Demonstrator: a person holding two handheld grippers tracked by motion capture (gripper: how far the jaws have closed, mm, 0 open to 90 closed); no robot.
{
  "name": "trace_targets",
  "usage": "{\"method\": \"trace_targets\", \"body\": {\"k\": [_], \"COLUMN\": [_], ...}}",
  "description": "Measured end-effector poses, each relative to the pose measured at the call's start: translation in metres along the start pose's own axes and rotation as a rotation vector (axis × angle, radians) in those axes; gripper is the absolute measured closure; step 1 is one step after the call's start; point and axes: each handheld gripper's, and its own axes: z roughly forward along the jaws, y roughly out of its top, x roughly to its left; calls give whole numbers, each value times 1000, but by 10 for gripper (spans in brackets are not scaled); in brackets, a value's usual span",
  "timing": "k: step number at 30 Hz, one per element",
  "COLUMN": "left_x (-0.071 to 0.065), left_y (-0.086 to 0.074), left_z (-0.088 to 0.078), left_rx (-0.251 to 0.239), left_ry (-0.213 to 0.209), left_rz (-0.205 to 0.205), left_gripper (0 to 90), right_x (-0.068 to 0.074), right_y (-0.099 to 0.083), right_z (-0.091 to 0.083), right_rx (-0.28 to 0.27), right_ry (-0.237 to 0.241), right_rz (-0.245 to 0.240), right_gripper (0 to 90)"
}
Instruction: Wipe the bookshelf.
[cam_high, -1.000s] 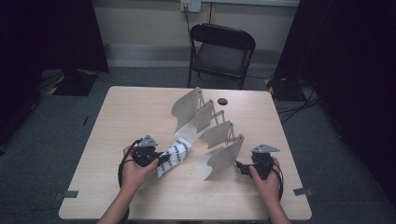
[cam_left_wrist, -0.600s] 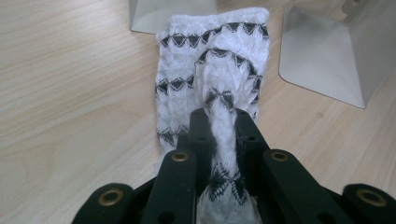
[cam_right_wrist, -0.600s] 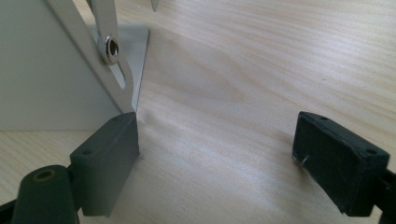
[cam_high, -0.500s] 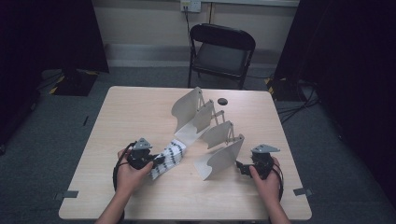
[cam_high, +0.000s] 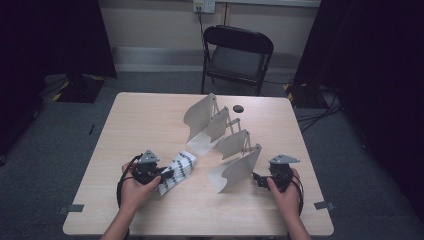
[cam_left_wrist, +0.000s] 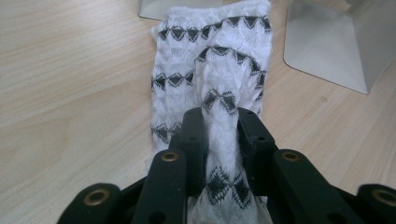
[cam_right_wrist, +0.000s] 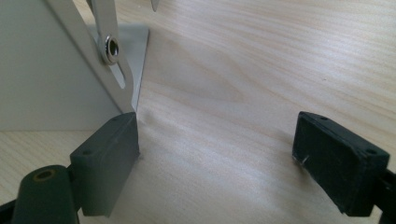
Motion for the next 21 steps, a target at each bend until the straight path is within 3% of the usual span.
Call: {"method": "trace_targets", "body": {"k": [2,4,7,10,15,21], "left_x": [0,1,1,2,5,7], "left_y": [-1,-2,-2,-2,-3,-2], "left_z": [0,-1,-1,-2,-3,-6], "left_rx": [-8,-11,-15,-17,-15,-18], "left_ry": [7,23,20,43,66,74], "left_rz": [-10,-1,9,-12,-3,-1], "left_gripper": [703,575,504,379,303,278], "right_x": [0,0,0,0,0,0], "right_y": [0,0,0,0,0,0], "right_z": [0,0,0,0,0,0], "right_rx": [0,1,0,1,1,1], "right_ry": [0,2,3,3,3,3], "right_rz": [0,2,2,2,2,1], "right_gripper": [138,138,138,138,138,138]}}
